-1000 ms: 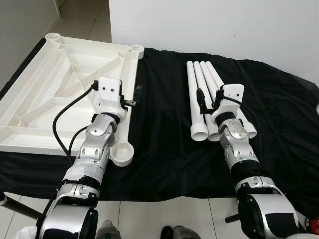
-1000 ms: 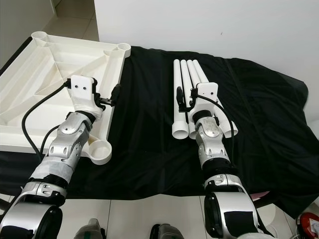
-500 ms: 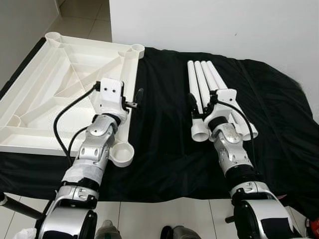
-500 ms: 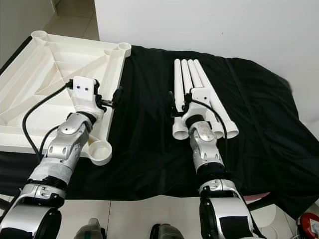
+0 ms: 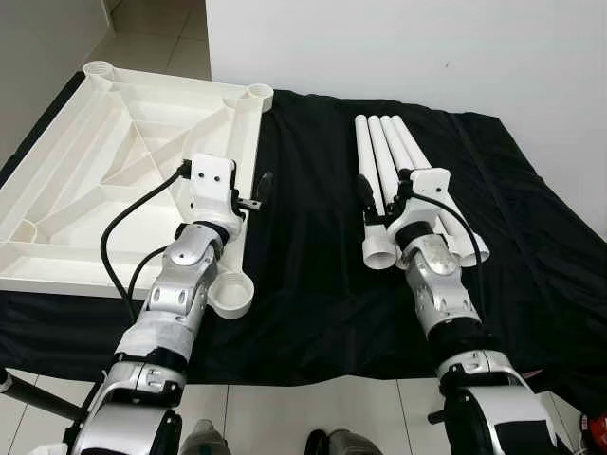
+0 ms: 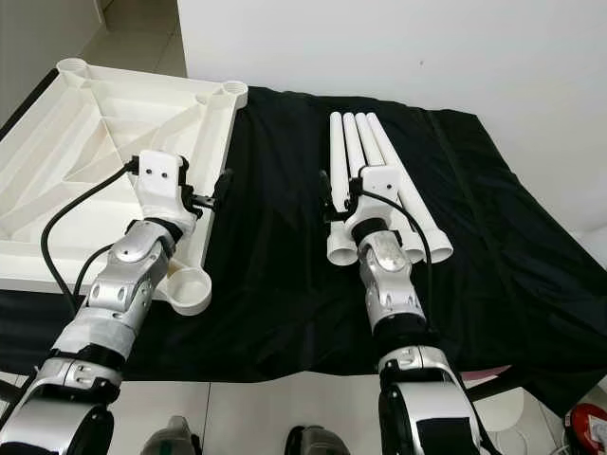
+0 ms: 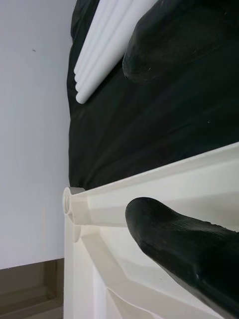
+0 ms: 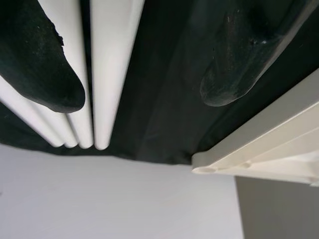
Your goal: Building children table
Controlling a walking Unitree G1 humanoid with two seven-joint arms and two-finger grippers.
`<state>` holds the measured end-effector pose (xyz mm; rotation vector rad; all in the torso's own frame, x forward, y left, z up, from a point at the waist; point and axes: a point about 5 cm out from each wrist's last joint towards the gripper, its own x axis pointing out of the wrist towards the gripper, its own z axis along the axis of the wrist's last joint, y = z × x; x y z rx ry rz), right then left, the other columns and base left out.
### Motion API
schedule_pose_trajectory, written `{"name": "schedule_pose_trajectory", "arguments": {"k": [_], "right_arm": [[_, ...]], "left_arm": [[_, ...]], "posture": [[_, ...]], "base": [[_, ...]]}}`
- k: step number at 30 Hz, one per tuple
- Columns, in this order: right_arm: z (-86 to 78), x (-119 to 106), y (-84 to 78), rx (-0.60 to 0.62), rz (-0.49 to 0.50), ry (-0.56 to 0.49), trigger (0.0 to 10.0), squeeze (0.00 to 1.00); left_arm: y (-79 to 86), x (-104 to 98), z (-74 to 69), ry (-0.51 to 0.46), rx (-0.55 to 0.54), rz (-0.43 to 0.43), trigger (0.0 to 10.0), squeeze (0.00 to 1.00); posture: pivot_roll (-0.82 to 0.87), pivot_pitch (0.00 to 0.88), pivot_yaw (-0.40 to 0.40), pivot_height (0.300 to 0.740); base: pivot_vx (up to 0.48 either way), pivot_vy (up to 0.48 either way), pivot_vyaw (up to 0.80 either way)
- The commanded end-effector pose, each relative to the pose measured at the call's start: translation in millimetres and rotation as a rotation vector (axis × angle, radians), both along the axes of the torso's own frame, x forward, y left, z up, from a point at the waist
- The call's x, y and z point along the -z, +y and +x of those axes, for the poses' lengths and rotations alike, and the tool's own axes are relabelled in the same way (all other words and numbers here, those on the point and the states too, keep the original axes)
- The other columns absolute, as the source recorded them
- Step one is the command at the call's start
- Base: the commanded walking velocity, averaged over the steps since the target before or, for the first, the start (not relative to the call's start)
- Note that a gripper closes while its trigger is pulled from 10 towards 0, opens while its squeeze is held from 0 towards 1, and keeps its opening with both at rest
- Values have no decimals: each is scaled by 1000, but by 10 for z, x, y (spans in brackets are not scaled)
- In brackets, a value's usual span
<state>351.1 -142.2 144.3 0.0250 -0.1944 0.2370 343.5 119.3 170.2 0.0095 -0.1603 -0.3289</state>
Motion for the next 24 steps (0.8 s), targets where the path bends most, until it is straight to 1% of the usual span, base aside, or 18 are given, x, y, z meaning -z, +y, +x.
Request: {"name": "schedule_pose_trajectory", "arguments": {"k": [1, 4, 5, 7, 8, 9, 13, 16, 20, 24], "right_arm": [[-38, 51, 57, -40, -7, 20, 10000, 0], [-49, 74, 73, -40, 0, 31, 10000, 0], [-64, 109, 91, -44, 19, 49, 10000, 0], [-64, 109, 91, -44, 19, 49, 10000, 0], [-87, 159, 115, -46, 37, 73, 10000, 0], [-123, 263, 159, -45, 86, 128, 10000, 0], [-148, 335, 170, -20, 114, 157, 10000, 0], [-139, 341, 146, 23, 126, 160, 10000, 0], [-125, 331, 121, 41, 126, 161, 10000, 0], [-94, 299, 74, 62, 121, 157, 10000, 0]], "left_arm": [[-99, 8, -57, -7, 129, 38, 10000, 0], [-118, 15, -76, -6, 152, 39, 10000, 0], [-138, 19, -104, -14, 174, 45, 10000, 0], [-138, 19, -104, -14, 174, 45, 10000, 0], [-167, 33, -140, -19, 203, 60, 10000, 0], [-204, 54, -185, -27, 232, 84, 10000, 0], [-215, 65, -190, -24, 236, 82, 10000, 0], [-216, 59, -177, -26, 228, 83, 10000, 0], [-219, 62, -177, -24, 228, 80, 10000, 0], [-241, 91, -165, -9, 224, 68, 10000, 0]], "posture": [[141, 0, -87, 740], [141, 0, -87, 740], [141, 0, -88, 740], [141, 0, -88, 740], [140, 0, -89, 740], [140, 0, -89, 740], [141, 0, -90, 740], [139, 0, -89, 740], [138, 0, -86, 740], [115, 0, -61, 740]], "base": [[0, 0, 0], [0, 0, 0], [0, 0, 0], [0, 0, 0], [0, 0, 0], [0, 0, 0], [0, 0, 0], [0, 0, 0], [0, 0, 0], [0, 0, 0]]}}
